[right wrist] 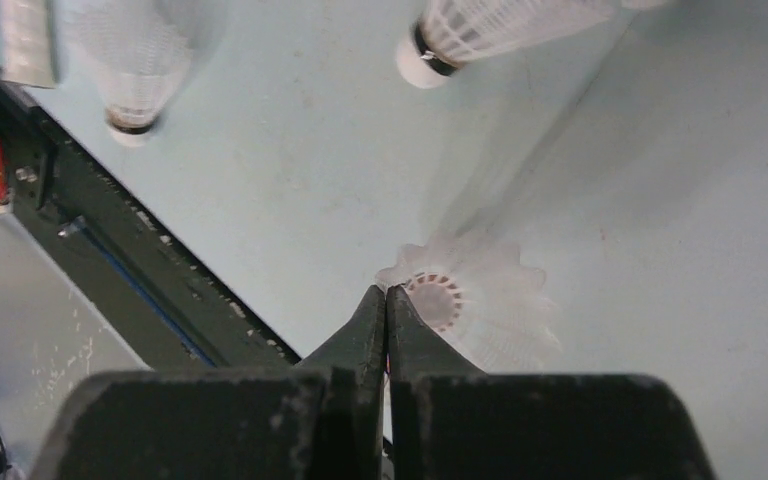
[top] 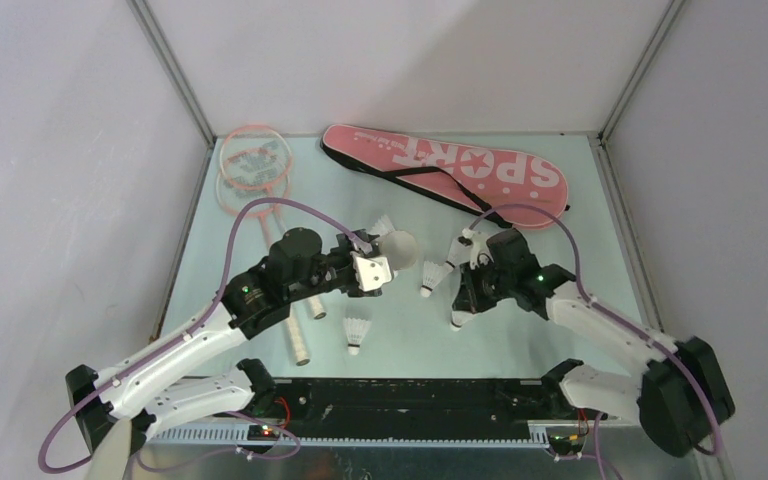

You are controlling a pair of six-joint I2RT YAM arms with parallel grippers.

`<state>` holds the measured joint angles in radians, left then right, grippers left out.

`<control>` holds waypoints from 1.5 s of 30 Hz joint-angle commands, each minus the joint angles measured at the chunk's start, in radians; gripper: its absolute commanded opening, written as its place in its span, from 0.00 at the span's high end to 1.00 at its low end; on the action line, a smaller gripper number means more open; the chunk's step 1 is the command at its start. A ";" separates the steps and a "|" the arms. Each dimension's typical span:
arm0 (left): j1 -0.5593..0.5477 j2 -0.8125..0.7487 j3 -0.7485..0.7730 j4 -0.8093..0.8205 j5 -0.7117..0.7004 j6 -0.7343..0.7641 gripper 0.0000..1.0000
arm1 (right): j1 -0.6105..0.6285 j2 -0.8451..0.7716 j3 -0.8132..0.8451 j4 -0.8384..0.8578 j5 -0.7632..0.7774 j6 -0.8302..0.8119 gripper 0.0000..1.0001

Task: Pack up the badminton gear
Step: Pick up the shuttlecock at the center of the board, then place the shuttlecock at the shuttle tube.

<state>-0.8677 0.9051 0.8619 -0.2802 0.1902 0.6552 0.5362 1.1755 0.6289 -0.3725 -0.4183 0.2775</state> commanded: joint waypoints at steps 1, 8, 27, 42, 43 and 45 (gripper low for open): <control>0.001 -0.004 0.003 0.033 0.020 0.020 0.58 | 0.051 -0.210 0.113 -0.093 0.056 -0.019 1.00; 0.001 0.038 0.021 0.034 0.044 0.011 0.58 | 0.188 -0.598 0.170 0.148 0.176 -0.090 1.00; 0.001 0.132 0.089 -0.008 0.128 0.023 0.59 | 0.424 -0.368 0.342 0.306 0.280 -0.345 1.00; 0.001 0.125 0.078 0.010 0.188 0.035 0.60 | 0.432 -0.222 0.382 0.252 0.251 -0.235 1.00; 0.001 0.124 0.076 0.011 0.194 0.036 0.60 | 0.432 -0.213 0.384 0.253 0.248 -0.226 1.00; 0.001 0.122 0.071 0.016 0.199 0.037 0.60 | 0.433 -0.191 0.399 0.231 0.242 -0.198 1.00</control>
<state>-0.8673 1.0492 0.9253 -0.3023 0.3302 0.6888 0.9657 0.9562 0.9764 -0.1459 -0.1600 0.0154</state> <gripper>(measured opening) 0.670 0.007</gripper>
